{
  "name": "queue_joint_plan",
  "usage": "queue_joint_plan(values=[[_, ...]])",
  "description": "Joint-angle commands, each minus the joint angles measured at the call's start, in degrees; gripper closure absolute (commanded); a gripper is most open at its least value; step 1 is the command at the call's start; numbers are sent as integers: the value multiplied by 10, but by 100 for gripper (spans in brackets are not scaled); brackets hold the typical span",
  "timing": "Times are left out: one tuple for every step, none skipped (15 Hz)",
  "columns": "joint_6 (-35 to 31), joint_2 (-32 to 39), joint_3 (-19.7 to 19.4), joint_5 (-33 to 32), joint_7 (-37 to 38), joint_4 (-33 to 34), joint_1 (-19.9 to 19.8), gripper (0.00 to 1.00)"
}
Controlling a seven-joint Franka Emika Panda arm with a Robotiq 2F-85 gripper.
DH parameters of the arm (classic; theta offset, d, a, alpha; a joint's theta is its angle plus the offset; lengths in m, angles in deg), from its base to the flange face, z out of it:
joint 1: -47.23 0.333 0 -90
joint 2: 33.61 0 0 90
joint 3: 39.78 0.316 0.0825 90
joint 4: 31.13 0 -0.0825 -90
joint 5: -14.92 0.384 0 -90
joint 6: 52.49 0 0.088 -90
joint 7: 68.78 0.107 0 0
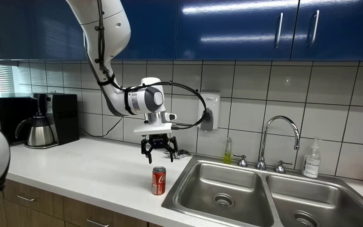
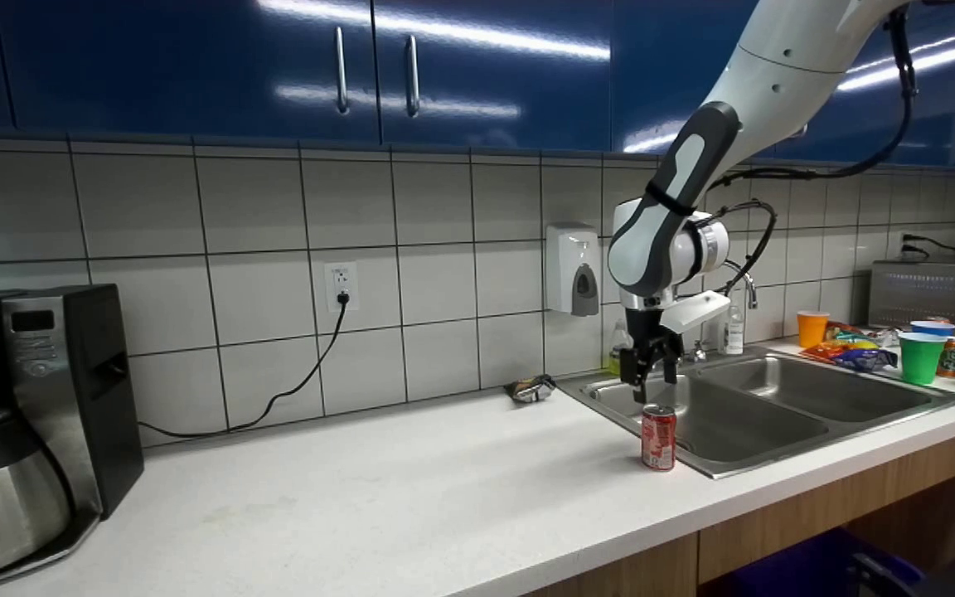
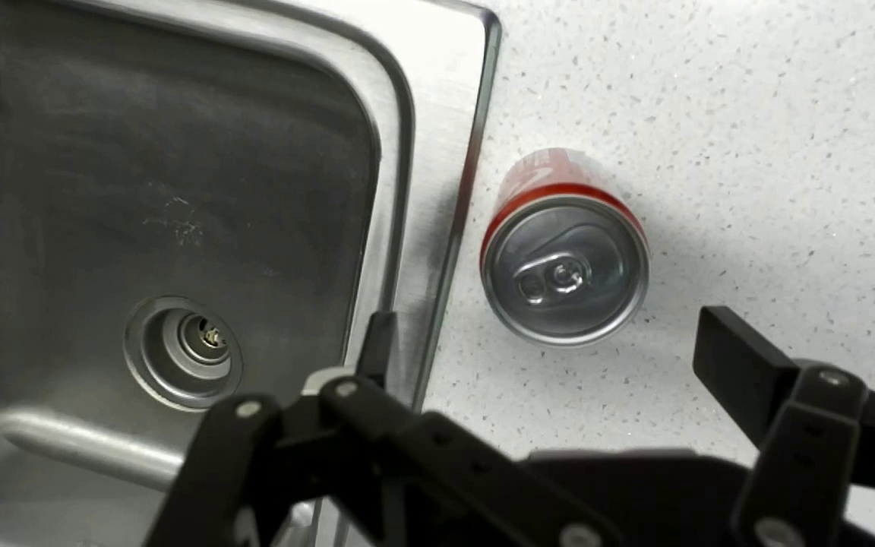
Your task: Take the Coca-Cola can out of the sink on the left and put it on the countertop.
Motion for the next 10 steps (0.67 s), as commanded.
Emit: queue_joint_plan(values=[[16,-42,1,-9,-3,-25,-3,0],[17,-48,2,-8,-4,-29,-3,0],[18,-54,2,-8,-4,-34,-3,0],[19,-62,2,-8,-5,-40,-3,0],[22,-72,2,-5,-8,-47,-4,0],[23,-81,2,-5,-10,-53,-4,0],[27,-91,2,-3,-13,-59,-5,0],[31,-101,2,-1,-17,-65,-5,0],[35,-109,2,-1,-18,-71,-5,0],[40,-117,2,-2,-19,-75,-5,0]])
